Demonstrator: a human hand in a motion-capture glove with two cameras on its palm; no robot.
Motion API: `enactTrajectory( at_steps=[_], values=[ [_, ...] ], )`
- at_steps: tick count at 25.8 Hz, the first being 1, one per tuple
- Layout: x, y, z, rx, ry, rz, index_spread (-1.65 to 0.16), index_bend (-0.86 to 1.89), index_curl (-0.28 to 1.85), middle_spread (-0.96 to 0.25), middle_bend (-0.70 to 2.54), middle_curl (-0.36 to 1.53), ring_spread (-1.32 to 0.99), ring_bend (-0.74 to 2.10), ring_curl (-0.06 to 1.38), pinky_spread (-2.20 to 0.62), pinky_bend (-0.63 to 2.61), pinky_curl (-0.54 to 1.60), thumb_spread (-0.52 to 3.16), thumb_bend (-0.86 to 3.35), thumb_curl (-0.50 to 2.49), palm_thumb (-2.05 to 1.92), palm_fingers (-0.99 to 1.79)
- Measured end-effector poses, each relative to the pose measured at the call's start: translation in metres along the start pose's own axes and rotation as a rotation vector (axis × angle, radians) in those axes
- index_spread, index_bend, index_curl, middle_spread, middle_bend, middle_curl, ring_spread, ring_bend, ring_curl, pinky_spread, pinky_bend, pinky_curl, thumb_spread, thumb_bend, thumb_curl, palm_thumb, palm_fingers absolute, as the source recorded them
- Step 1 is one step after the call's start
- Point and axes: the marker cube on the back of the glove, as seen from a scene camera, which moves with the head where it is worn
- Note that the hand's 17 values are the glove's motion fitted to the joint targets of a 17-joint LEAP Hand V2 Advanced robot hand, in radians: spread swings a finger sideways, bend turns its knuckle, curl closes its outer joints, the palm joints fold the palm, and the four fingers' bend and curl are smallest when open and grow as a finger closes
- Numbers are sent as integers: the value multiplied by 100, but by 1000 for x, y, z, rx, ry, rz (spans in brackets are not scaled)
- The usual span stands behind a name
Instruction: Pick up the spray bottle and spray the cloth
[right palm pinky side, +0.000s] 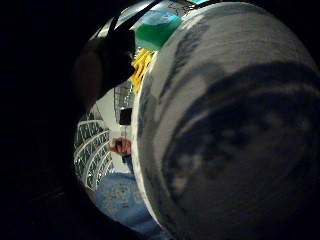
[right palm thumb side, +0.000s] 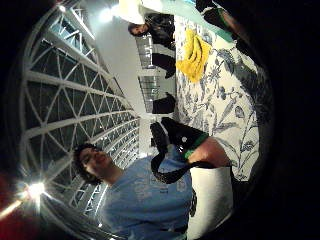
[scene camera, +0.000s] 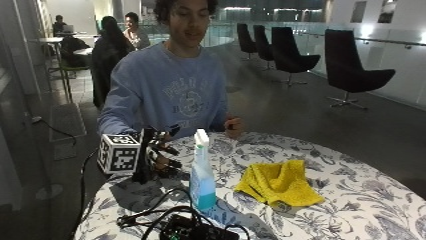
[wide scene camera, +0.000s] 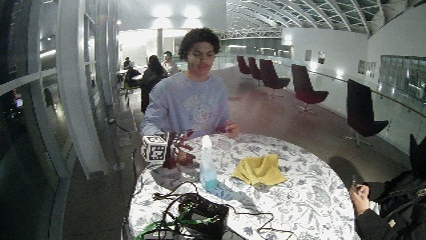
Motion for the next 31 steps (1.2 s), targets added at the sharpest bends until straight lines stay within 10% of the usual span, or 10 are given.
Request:
enactTrajectory(
  at_steps=[19, 31],
  values=[
    [7, -128, 21, 192, 122, 25, -39, 5, 14, 2, 31, 36, 7, 37, 30, 24, 52, 37, 90, -3, 29, 50, 38],
    [14, -150, 24, 288, 136, -17, -32, 15, 20, -1, 37, 38, 3, 53, 33, 25, 32, 30, 90, 11, 40, 85, 75]
  ],
)
